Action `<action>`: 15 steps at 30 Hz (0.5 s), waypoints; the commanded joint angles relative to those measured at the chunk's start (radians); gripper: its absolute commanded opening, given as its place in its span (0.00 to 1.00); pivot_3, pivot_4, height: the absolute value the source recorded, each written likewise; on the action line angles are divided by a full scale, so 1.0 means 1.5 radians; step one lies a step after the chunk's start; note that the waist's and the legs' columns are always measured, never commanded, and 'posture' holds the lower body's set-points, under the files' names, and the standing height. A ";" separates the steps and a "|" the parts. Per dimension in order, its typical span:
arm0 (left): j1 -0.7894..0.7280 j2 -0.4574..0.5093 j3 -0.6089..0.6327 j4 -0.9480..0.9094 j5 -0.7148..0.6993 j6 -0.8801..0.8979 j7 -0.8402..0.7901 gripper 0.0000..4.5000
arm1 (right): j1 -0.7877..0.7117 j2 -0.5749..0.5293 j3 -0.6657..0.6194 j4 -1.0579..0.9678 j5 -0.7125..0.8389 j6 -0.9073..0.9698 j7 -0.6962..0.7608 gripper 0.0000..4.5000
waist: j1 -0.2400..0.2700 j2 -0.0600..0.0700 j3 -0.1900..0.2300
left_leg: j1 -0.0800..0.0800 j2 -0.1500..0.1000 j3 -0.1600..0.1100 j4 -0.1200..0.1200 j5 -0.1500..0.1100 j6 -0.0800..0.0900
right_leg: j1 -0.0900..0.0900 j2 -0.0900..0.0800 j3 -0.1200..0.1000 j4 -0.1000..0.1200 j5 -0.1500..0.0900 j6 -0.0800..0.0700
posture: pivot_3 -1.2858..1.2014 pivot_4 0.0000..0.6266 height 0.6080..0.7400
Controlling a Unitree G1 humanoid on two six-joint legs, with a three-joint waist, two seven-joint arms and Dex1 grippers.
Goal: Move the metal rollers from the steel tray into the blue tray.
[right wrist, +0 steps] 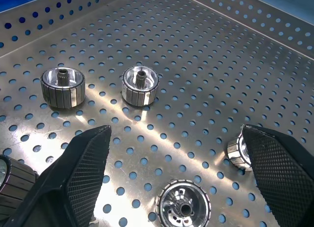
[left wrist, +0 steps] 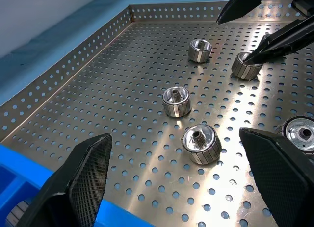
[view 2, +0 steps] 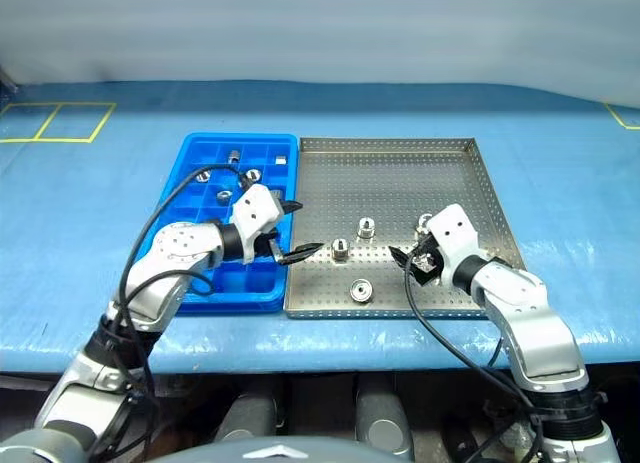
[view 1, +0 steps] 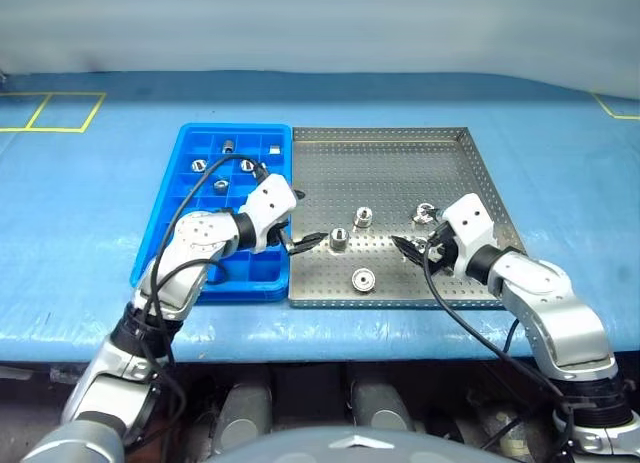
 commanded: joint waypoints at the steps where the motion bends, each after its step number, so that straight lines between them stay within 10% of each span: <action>1: -0.045 -0.020 -0.045 0.012 0.020 0.027 -0.006 1.00 | 0.001 0.004 -0.015 -0.026 -0.001 -0.014 -0.010 1.00 | -0.001 0.000 0.000 | 0.000 0.000 0.000 0.000 0.000 0.000 | 0.000 0.000 0.000 0.000 0.000 0.000 | 0.48 0.24 1.00; 15: -0.172 -0.093 -0.196 0.195 0.170 0.068 0.020 1.00 | 0.031 0.019 -0.036 -0.050 -0.008 -0.015 -0.052 1.00 | -0.021 0.000 0.000 | 0.000 0.000 0.000 0.000 0.000 0.000 | -0.001 0.000 0.000 0.000 0.000 0.000 | 0.45 0.24 1.00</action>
